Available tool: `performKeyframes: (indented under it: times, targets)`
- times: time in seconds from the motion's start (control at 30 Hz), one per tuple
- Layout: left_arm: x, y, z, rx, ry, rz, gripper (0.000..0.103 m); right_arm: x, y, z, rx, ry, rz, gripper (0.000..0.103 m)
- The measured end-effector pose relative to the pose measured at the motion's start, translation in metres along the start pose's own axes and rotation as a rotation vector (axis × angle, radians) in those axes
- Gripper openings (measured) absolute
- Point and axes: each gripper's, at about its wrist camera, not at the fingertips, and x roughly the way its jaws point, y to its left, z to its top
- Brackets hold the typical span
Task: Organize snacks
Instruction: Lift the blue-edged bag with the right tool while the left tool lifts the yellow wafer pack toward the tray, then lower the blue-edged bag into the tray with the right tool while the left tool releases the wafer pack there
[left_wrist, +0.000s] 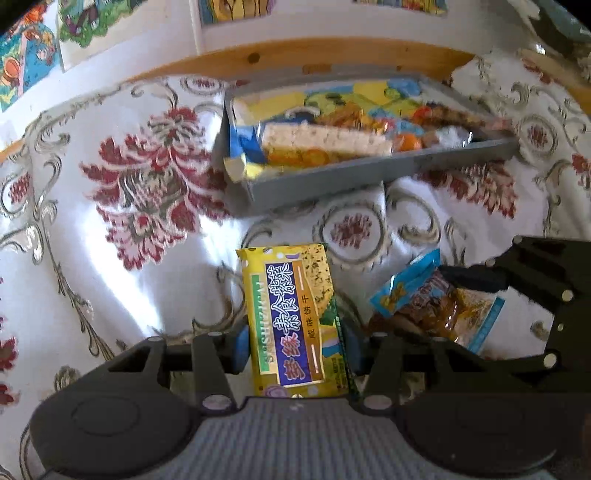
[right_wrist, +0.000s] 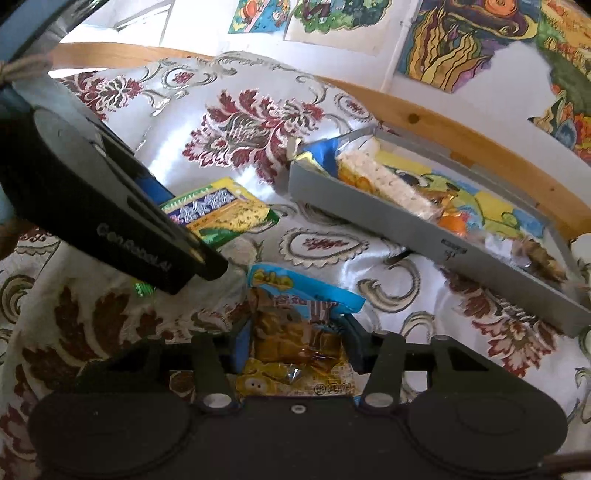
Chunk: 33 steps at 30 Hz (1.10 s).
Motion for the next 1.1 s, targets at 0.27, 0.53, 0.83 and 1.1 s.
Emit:
performKeyframes:
  times: [0.27,0.53,0.83,1.1]
  targets:
    - [-0.001,0.003,0.041,-0.036,-0.154,-0.016,0.053,-0.017,-0.021,0.018,0.036,-0.123,-0.081,0.052]
    - [0.024,0.016,0.089,-0.083,-0.274,-0.021,0.054,-0.012,-0.06,0.044,0.08,-0.216,-0.196,0.052]
    - [0.066,0.019,0.136,-0.163,-0.339,-0.051,0.054,0.02,-0.102,0.078,0.067,-0.225,-0.257,0.052]
    - [0.107,0.023,0.161,-0.249,-0.268,-0.081,0.054,0.065,-0.14,0.101,0.091,-0.149,-0.264,0.052]
